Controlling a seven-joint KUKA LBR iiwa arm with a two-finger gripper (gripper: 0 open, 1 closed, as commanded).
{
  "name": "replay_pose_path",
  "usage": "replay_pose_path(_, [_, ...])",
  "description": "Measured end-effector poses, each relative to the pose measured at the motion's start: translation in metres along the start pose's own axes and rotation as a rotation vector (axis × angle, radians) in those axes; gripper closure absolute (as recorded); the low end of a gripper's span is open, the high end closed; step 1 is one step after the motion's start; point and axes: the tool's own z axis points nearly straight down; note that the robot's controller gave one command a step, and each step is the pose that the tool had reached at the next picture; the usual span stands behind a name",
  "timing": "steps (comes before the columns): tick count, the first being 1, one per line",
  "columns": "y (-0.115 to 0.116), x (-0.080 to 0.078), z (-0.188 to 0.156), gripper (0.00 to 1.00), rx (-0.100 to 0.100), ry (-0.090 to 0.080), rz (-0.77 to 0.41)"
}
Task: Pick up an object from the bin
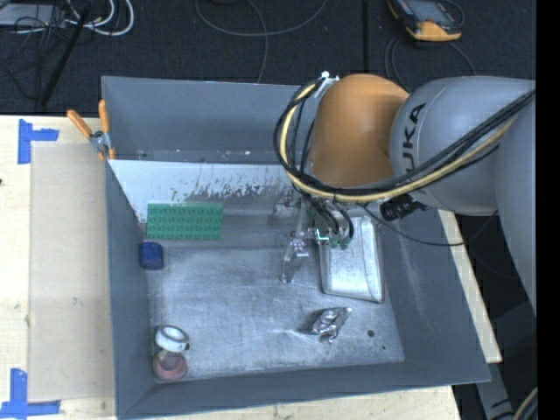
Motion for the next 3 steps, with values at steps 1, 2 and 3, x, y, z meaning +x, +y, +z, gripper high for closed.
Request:
replay_pose_path(1, [-0.105, 0.001, 0.071, 0.00, 0.001, 0.000, -0.232])
replay_pose_path(2, [-0.070, -0.007, 0.089, 0.00, 0.003, -0.008, -0.396])
replay_pose_path(3, [-0.120, -0.012, 0.076, 0.00, -0.001, -0.003, -0.451])
